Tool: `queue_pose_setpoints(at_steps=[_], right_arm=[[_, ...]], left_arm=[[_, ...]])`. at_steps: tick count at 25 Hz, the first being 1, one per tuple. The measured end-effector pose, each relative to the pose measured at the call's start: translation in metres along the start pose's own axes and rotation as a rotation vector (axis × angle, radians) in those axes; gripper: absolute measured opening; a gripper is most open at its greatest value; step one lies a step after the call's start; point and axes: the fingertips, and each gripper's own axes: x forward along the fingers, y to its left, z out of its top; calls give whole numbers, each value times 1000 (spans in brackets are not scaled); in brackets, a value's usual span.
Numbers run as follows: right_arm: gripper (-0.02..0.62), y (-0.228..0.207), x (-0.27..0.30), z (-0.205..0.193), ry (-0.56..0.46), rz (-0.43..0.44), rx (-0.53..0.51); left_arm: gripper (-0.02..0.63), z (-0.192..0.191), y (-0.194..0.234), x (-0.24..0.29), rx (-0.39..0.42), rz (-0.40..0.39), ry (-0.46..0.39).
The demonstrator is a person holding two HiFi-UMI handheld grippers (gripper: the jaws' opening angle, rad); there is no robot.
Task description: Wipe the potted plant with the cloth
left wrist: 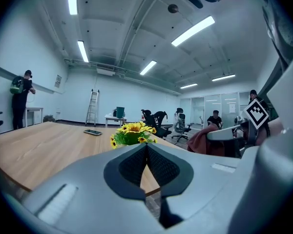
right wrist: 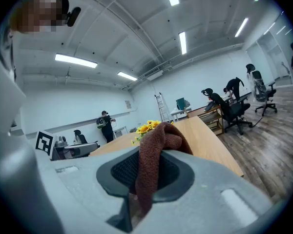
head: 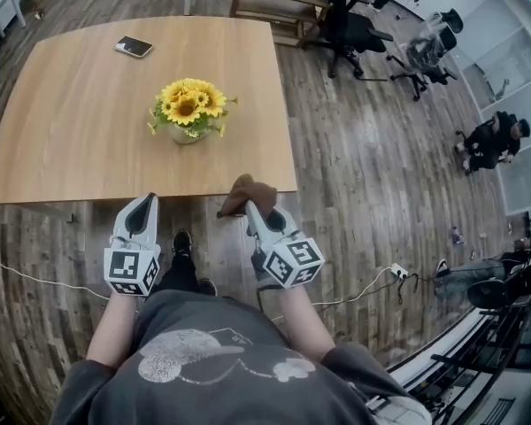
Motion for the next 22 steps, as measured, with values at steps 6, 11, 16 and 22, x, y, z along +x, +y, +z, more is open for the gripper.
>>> queue_pose_setpoints(at_steps=[6,11,16,22], right_arm=[[44,-32,50,8,40,-78,35],[46,-45,94,4,104,-101,47],[46,-67,128,8,124,-171,44],[46,-80,160,-4,204,-219,43]], left_arm=[[20,-6,23,54,-6,-61,47],[70,-20,38,95,7,-124,105],[172,-41,43,131,29,-207,183],[385,-63,41,164,26,-301,263]])
